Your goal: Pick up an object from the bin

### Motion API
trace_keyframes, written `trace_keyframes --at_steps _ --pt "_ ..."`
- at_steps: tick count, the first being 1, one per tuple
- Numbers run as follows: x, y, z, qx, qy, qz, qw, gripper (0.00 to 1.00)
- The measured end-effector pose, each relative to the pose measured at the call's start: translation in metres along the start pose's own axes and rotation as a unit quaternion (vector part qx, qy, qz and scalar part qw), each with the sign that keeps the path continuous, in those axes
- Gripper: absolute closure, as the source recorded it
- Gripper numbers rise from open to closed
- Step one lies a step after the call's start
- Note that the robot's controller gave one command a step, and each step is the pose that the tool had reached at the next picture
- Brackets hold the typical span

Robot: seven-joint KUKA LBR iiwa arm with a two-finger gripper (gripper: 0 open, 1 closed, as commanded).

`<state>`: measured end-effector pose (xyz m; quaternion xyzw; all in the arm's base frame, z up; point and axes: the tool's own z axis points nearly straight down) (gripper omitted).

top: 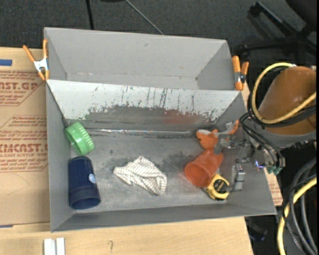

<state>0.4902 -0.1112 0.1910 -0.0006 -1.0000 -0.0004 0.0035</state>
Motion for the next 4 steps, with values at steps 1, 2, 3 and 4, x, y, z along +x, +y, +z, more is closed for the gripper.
trace_keyframes --at_steps 1,2,3,4 --pt "-0.002 0.001 -0.004 0.001 -0.0040 -0.001 1.0000 0.00" --pt "-0.062 -0.007 0.074 0.000 -0.0079 0.044 0.9990 0.00" --pt "-0.094 -0.033 0.067 0.001 -0.0033 -0.076 0.9971 0.00" --pt "-0.101 -0.038 0.048 0.000 -0.0059 -0.052 0.9986 0.00"
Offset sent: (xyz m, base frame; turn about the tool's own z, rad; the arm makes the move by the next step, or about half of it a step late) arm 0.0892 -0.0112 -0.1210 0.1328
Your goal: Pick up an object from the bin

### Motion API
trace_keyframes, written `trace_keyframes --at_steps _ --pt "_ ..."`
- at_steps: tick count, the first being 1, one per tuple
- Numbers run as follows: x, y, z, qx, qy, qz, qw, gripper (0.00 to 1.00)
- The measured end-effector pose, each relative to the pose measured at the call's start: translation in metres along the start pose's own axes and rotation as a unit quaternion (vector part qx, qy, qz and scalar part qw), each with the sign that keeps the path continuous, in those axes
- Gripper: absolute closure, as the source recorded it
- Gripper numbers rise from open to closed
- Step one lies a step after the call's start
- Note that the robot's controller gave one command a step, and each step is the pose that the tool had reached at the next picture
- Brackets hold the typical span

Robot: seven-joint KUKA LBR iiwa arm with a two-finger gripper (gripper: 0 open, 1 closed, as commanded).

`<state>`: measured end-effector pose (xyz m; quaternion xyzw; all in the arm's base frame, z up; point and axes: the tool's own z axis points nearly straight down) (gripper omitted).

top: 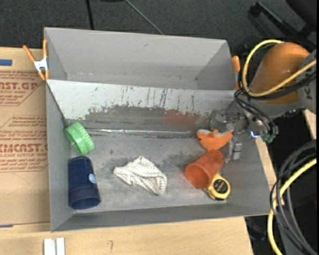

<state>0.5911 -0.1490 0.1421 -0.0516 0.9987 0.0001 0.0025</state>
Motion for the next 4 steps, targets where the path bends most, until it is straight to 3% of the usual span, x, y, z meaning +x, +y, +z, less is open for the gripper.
trace_keyframes --at_steps 1,2,3,4 --pt "-0.005 -0.004 0.065 0.000 -0.0009 0.002 1.0000 0.00" --pt "-0.004 -0.005 0.066 0.001 -0.0076 0.018 0.9998 1.00" --pt "-0.004 -0.005 0.066 0.001 -0.0076 0.018 0.9998 1.00" --pt "-0.006 -0.004 0.042 0.000 -0.0005 0.018 0.9998 1.00"
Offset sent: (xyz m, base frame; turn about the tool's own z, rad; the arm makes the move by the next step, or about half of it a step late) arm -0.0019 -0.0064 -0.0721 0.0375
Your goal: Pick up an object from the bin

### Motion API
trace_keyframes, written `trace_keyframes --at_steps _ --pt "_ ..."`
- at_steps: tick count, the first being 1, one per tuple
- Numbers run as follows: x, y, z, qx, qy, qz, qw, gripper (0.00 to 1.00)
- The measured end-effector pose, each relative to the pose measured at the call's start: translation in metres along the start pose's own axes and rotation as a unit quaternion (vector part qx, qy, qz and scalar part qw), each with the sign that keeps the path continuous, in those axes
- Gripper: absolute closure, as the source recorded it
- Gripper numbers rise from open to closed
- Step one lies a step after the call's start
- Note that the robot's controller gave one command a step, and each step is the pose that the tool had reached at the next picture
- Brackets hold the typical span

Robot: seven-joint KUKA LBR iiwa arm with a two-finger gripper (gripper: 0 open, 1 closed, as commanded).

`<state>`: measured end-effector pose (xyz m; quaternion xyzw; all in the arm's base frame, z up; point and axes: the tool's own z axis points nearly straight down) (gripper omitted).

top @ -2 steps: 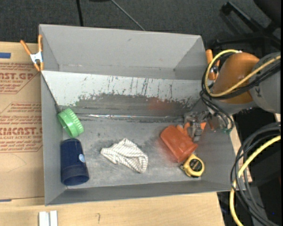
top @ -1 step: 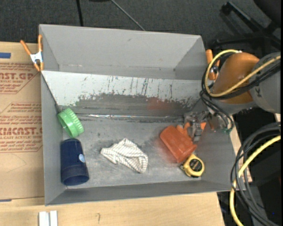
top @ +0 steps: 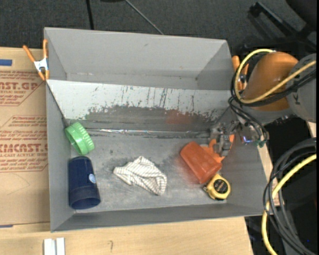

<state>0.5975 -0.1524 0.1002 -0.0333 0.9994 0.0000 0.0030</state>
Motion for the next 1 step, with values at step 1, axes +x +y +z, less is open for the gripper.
trace_keyframes --at_steps 1 --pt "0.0007 -0.0003 -0.0412 0.000 0.0009 0.000 1.0000 1.00"
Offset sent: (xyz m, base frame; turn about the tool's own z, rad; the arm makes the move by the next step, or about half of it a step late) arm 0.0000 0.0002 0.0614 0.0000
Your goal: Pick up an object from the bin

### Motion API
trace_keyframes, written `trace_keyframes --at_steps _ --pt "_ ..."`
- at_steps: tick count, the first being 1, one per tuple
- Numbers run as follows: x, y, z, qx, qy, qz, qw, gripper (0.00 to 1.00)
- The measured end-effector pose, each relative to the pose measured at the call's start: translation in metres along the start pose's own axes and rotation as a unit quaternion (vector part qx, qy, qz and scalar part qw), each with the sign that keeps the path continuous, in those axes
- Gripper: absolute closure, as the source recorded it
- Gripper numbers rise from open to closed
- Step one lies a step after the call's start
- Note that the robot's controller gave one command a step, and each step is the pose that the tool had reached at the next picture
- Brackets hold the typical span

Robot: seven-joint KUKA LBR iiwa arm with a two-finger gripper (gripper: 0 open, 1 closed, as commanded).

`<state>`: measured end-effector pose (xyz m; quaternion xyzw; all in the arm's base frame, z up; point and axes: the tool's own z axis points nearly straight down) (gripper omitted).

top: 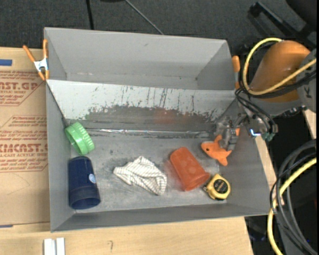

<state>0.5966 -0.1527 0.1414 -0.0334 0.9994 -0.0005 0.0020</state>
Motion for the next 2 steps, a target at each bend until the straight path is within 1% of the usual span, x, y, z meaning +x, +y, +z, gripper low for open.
trace_keyframes --at_steps 2 --pt "-0.001 0.000 -0.039 0.000 -0.0004 0.000 1.0000 1.00"
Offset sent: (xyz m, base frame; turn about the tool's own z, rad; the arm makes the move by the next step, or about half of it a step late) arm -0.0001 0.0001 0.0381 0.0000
